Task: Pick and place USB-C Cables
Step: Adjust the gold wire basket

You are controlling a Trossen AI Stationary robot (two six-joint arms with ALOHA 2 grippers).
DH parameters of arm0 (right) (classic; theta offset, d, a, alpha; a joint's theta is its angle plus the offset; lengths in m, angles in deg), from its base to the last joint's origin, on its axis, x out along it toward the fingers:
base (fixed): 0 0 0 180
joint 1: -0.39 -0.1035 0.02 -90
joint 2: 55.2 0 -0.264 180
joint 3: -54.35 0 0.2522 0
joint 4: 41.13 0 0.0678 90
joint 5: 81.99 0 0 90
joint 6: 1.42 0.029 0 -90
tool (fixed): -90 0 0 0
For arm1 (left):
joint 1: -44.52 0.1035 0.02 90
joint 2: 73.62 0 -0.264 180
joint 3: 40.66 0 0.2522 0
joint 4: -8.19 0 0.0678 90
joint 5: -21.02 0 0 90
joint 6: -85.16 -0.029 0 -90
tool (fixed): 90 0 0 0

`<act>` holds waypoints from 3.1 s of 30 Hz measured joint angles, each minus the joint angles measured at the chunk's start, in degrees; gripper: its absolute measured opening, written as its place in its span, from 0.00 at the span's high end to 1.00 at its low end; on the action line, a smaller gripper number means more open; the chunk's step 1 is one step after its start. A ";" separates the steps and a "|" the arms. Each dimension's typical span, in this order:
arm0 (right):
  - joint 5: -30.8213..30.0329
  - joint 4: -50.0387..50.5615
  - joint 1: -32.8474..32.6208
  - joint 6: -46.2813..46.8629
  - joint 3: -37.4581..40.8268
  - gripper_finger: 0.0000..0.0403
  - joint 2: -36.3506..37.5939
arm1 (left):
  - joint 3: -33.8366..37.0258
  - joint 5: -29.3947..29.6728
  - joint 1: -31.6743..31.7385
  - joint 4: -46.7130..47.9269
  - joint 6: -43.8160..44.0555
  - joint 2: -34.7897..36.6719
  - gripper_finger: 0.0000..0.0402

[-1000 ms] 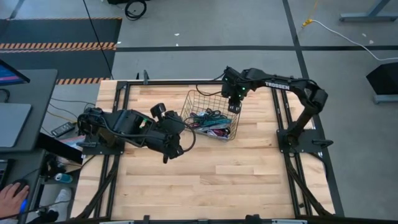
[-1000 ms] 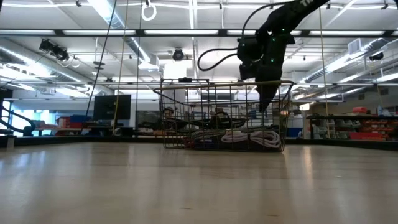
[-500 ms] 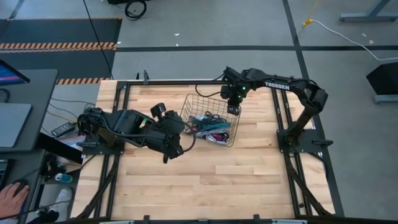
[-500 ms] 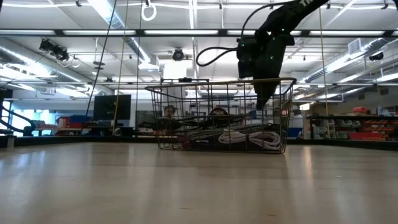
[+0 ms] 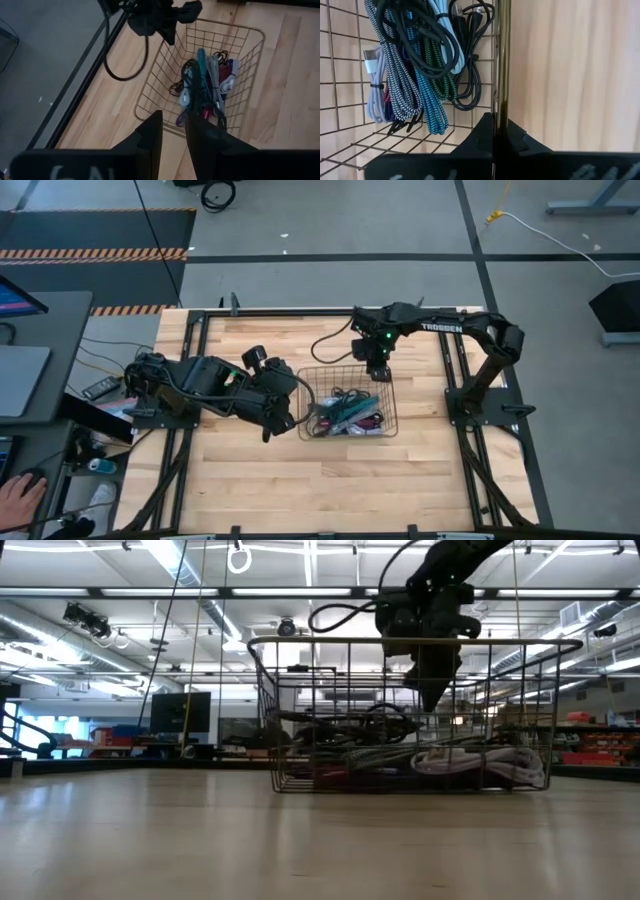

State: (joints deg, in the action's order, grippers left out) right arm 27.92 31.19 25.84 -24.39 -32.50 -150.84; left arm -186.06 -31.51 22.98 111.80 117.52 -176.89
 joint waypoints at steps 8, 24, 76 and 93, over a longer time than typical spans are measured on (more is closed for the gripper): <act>-0.85 -5.72 -2.75 4.22 0.01 0.99 0.00 | 0.00 0.00 0.00 -0.02 0.02 0.00 0.78; -0.96 -10.14 -1.60 5.80 -0.02 0.98 0.00 | 0.00 0.00 -0.04 -0.02 -0.02 -0.02 0.78; -9.33 1.88 -17.54 15.55 -25.59 0.77 44.53 | 0.02 2.36 -0.50 -6.67 -11.82 -0.09 0.78; -8.80 6.89 -17.90 18.05 -15.65 0.77 52.16 | 29.31 8.92 -5.16 -12.90 4.05 16.69 0.78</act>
State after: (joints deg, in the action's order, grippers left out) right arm 19.11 38.09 7.94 -6.34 -48.15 -98.68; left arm -156.74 -22.59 17.82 98.90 121.57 -160.20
